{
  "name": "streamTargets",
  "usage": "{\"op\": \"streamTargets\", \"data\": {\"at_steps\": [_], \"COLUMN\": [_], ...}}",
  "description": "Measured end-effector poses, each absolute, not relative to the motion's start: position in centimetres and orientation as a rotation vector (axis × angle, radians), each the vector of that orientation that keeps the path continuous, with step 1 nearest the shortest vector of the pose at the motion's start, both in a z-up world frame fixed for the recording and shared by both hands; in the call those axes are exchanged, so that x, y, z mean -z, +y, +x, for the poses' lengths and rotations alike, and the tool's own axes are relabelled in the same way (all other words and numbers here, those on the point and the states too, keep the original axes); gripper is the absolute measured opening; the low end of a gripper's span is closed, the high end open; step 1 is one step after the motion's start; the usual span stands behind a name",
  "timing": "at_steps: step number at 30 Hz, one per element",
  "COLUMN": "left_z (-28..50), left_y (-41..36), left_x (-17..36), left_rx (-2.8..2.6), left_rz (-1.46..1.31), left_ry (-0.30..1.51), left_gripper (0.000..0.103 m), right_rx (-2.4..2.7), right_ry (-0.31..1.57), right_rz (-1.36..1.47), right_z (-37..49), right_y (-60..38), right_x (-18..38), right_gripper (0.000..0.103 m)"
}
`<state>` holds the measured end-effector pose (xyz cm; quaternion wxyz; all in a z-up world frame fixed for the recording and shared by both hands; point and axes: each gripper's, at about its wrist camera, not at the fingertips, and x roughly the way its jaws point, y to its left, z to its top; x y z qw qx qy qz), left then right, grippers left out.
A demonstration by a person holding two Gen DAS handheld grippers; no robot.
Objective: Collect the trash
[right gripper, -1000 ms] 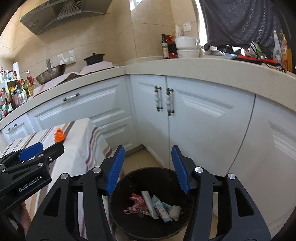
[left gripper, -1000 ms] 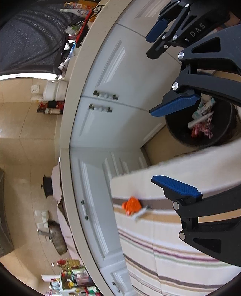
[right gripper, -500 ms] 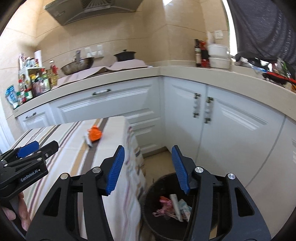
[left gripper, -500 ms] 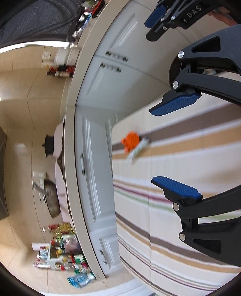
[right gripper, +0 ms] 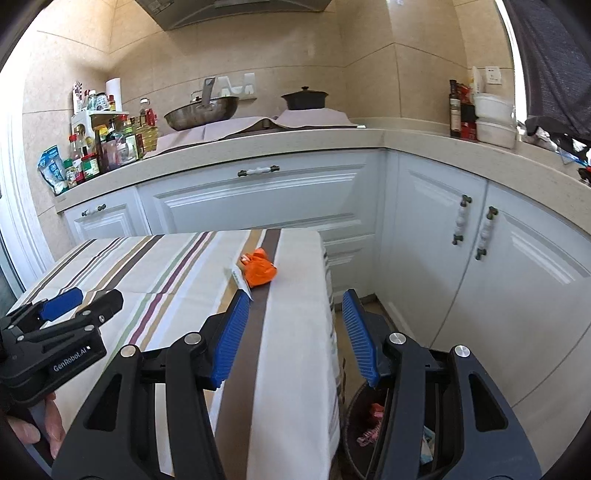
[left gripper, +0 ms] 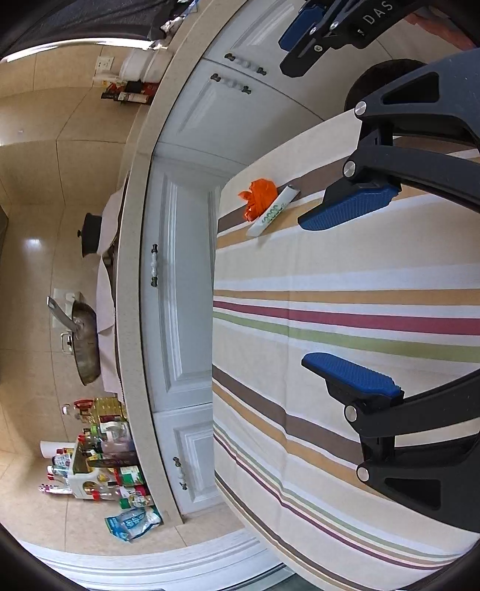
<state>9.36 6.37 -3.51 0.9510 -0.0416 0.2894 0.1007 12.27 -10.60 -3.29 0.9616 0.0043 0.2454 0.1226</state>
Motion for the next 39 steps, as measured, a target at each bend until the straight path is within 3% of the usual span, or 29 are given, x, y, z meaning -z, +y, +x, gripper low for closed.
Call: {"op": "streamTargets", "data": {"at_steps": [39], "left_z": [23.2], "left_y": [0.0], "left_x": [9.0], "left_rx": [-0.134], "left_rz": [-0.034], "left_ry": [0.854], "left_gripper": [0.064], "right_rx": [-0.243], "right_ry": [0.555], "right_rz": [0.047], "right_z": [23.1], "right_y": [-13.6], "right_x": [6.4], "right_gripper": [0.052]}}
